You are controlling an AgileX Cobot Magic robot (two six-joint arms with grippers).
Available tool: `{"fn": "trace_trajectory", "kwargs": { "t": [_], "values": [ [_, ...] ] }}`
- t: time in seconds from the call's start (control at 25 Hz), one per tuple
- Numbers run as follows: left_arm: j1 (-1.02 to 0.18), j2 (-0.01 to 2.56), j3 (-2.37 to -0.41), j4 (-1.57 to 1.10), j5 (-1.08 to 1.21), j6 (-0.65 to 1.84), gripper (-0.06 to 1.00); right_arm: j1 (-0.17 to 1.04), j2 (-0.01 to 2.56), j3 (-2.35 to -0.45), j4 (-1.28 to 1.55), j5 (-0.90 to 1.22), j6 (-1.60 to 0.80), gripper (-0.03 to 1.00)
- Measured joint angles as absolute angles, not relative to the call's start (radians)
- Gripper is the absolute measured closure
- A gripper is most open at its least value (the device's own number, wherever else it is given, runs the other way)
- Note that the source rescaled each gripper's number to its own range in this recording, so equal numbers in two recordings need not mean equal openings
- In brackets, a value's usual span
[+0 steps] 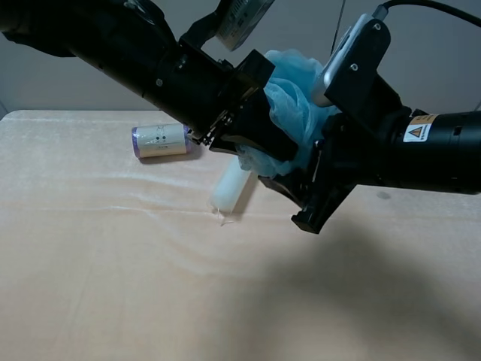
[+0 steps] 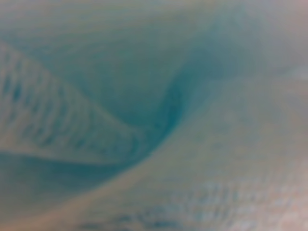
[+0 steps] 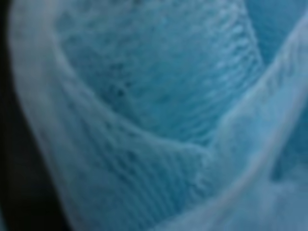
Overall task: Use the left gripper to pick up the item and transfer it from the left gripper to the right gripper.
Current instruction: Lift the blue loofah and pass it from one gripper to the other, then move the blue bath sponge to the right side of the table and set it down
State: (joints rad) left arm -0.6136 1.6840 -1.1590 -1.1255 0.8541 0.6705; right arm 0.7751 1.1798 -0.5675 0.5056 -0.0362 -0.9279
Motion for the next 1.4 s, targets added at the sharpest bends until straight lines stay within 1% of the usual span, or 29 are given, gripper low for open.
{"fn": "trace_trajectory", "kwargs": {
  "t": [0.04,0.12,0.16,0.2,0.48,0.6,0.64,0.68,0.72,0.8,0.84,0.88,0.92,1.0,1.08,1.4],
  "values": [
    [-0.614,1.684,-1.159,-1.126,0.857,0.671,0.91,0.775,1.18,-0.568,0.506,-0.034,-0.928,0.32],
    [-0.614,1.684,-1.159,-1.131,0.857,0.672,0.92,0.775,1.182,-0.568,0.498,-0.023,-0.928,0.7],
    [-0.614,1.683,-1.159,-1.131,0.857,0.674,0.92,0.775,1.183,-0.568,0.491,-0.015,-0.928,0.86],
    [-0.613,1.683,-1.159,-1.131,0.86,0.675,0.92,0.775,1.183,-0.568,0.486,-0.007,-0.928,0.89],
    [-0.613,1.683,-1.159,-1.13,0.867,0.674,0.94,0.775,1.183,-0.568,0.478,0.0,-0.928,0.89],
    [-0.613,1.683,-1.159,-1.128,0.863,0.581,0.94,0.775,1.184,-0.568,0.477,0.0,-0.927,0.89],
    [-0.613,1.683,-1.159,-1.125,0.862,0.548,0.92,0.775,1.184,-0.568,0.477,0.0,-0.927,0.89],
    [-0.613,1.683,-1.159,-1.12,0.861,0.527,0.86,0.775,1.185,-0.568,0.477,0.0,-0.927,0.89],
    [-0.613,1.683,-1.159,-1.113,0.861,0.517,0.75,0.775,1.186,-0.568,0.476,0.0,-0.927,0.9],
    [-0.613,1.683,-1.159,-1.093,0.859,0.5,0.43,0.775,1.187,-0.568,0.476,0.0,-0.927,0.92],
    [-0.614,1.683,-1.159,-1.089,0.858,0.497,0.29,0.775,1.187,-0.568,0.476,0.0,-0.927,0.92],
    [-0.614,1.683,-1.159,-1.087,0.858,0.496,0.16,0.775,1.187,-0.568,0.472,0.0,-0.927,0.92],
    [-0.614,1.683,-1.159,-1.079,0.857,0.496,0.08,0.775,1.187,-0.568,0.472,0.0,-0.928,0.94],
    [-0.614,1.683,-1.159,-1.072,0.857,0.5,0.0,0.775,1.187,-0.568,0.472,0.0,-0.928,0.94],
    [-0.614,1.683,-1.159,-1.062,0.868,0.511,-0.03,0.775,1.187,-0.568,0.472,0.0,-0.928,0.94],
    [-0.613,1.672,-1.159,-1.061,0.954,0.53,-0.05,0.779,1.187,-0.568,0.472,0.013,-0.928,0.95]
  ]
}}
